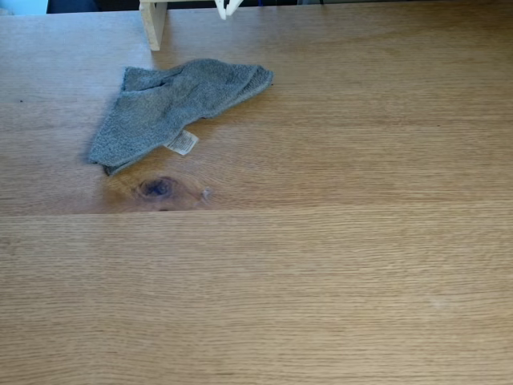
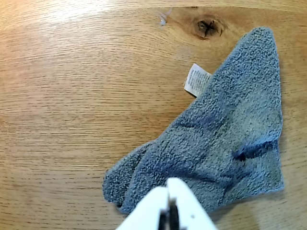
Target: Clean the area in front of the robot
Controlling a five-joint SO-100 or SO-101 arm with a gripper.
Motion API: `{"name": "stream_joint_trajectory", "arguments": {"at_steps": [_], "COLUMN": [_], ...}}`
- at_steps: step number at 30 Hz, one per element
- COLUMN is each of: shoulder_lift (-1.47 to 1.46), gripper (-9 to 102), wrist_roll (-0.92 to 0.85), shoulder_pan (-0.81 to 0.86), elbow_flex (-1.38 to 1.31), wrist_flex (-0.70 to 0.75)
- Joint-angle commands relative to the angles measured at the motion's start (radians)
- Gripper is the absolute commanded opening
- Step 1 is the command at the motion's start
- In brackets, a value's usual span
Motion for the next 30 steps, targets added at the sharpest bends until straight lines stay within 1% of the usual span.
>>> {"name": "stream_joint_trajectory", "arguments": {"at_steps": [1, 10, 11, 13, 18, 20, 24, 25, 27, 30], "shoulder_lift": [0.008, 0.008, 0.008, 0.008, 0.008, 0.005, -0.143, -0.173, -0.247, -0.448], "gripper": [0, 0, 0, 4, 6, 8, 11, 11, 12, 17], "wrist_roll": [-0.014, -0.026, -0.037, -0.055, -0.141, -0.169, -0.244, -0.256, -0.261, -0.216], "shoulder_pan": [0.009, -0.011, -0.011, -0.021, -0.094, -0.121, -0.153, -0.16, -0.186, -0.225], "elbow_flex": [0.121, 0.121, 0.121, 0.121, 0.121, 0.121, 0.117, 0.104, 0.054, -0.081], "wrist_flex": [0.002, 0.003, 0.002, -0.005, -0.057, -0.114, -0.36, -0.4, -0.44, -0.489]}}
